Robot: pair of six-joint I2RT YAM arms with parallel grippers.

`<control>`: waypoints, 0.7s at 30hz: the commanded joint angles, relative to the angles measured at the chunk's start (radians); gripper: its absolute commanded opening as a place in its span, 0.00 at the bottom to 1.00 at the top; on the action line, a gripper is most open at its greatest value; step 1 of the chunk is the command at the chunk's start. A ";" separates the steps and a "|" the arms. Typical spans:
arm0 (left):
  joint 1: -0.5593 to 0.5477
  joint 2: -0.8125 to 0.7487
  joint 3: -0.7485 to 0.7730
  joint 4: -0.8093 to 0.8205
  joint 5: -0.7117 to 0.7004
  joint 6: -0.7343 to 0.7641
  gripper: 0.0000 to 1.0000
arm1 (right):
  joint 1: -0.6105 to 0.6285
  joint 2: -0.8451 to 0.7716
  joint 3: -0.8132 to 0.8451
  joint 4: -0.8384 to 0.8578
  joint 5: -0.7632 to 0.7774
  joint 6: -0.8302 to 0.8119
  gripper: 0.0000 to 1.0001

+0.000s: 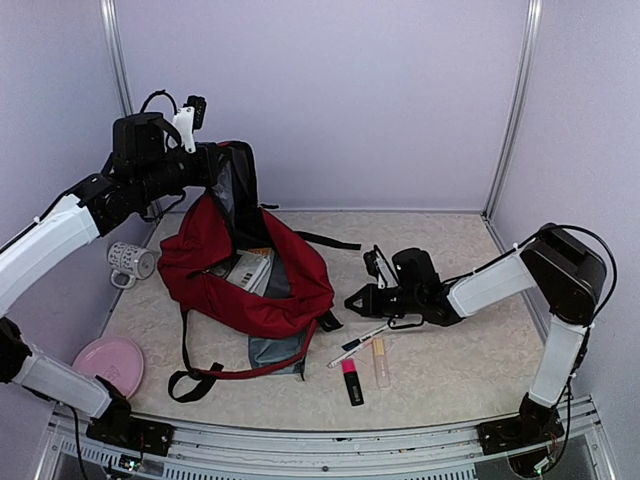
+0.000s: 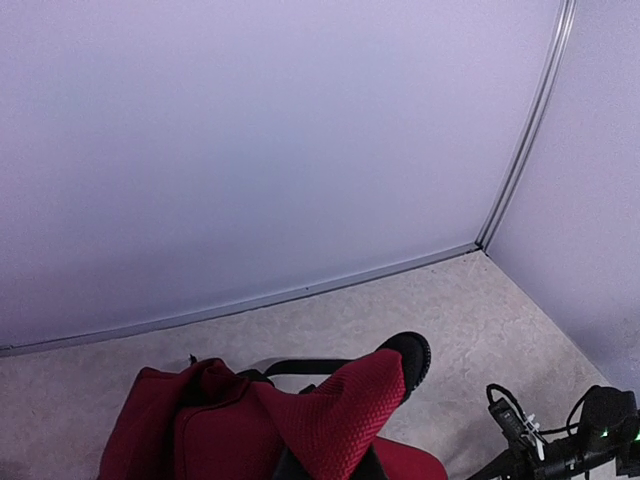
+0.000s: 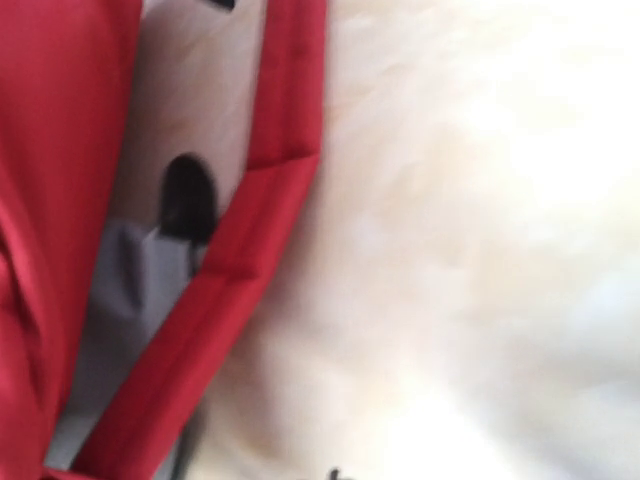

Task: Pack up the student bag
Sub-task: Pick up the pencil case from the center of the board.

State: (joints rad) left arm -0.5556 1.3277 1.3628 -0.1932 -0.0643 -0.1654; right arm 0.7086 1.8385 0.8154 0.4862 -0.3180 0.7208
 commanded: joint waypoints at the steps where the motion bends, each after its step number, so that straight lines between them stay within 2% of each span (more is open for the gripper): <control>1: 0.002 -0.109 0.136 0.112 -0.049 0.051 0.00 | 0.047 0.028 0.074 0.010 -0.052 -0.007 0.05; 5: 0.002 -0.182 0.157 0.113 -0.053 0.050 0.00 | 0.091 0.071 0.147 -0.018 -0.066 -0.012 0.21; 9: 0.001 -0.260 0.168 0.106 -0.092 0.069 0.00 | 0.123 0.129 0.204 -0.029 -0.076 -0.003 0.50; 12: 0.000 -0.310 0.178 0.083 -0.160 0.095 0.00 | 0.141 0.171 0.248 -0.048 -0.067 0.011 0.92; 13: 0.000 -0.324 0.178 0.075 -0.185 0.105 0.00 | 0.147 0.185 0.282 -0.072 -0.051 0.005 0.99; 21: 0.001 -0.381 0.144 0.010 -0.245 0.133 0.00 | 0.199 0.329 0.475 -0.244 -0.002 -0.051 1.00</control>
State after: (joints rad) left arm -0.5568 0.9657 1.4807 -0.2882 -0.2554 -0.0650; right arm 0.8829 2.1002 1.2186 0.3492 -0.3576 0.6991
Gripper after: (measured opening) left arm 0.027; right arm 0.999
